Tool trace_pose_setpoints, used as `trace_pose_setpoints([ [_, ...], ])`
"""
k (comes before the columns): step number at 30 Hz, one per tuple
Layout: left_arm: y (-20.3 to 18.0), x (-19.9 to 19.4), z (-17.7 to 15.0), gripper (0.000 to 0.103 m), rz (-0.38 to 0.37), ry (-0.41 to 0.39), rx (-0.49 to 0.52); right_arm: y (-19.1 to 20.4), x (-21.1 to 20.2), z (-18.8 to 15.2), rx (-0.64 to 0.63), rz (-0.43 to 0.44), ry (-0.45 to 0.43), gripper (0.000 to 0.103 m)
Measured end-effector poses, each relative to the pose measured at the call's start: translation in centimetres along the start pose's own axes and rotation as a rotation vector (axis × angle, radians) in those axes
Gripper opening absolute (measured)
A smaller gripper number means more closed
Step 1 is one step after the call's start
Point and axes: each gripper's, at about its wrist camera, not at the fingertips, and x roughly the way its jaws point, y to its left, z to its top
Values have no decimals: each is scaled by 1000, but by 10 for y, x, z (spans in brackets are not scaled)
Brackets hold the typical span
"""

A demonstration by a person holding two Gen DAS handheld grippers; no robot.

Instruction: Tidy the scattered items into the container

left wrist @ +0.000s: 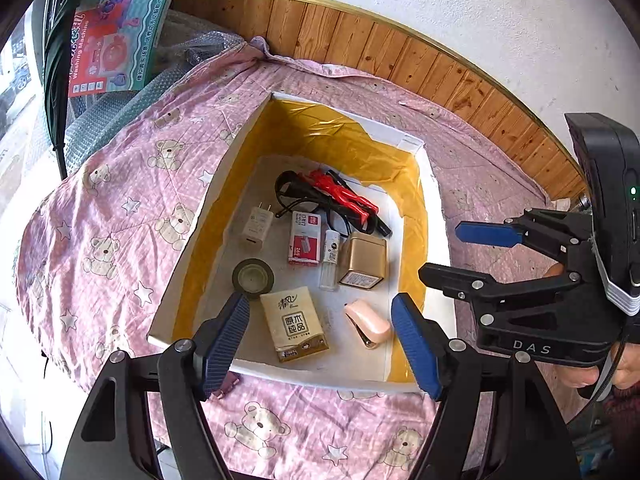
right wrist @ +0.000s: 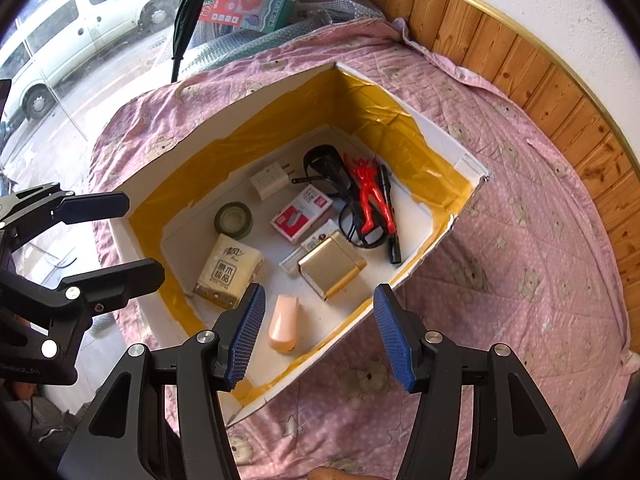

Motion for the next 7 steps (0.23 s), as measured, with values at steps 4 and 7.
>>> trace_pose_setpoints([
  [4, -6, -1, -5, 74, -11, -1, 2, 0, -4, -9, 12, 11, 12, 60],
  [7, -10, -3, -6, 74, -12, -9, 12, 3, -8, -12, 1, -3, 7, 60],
])
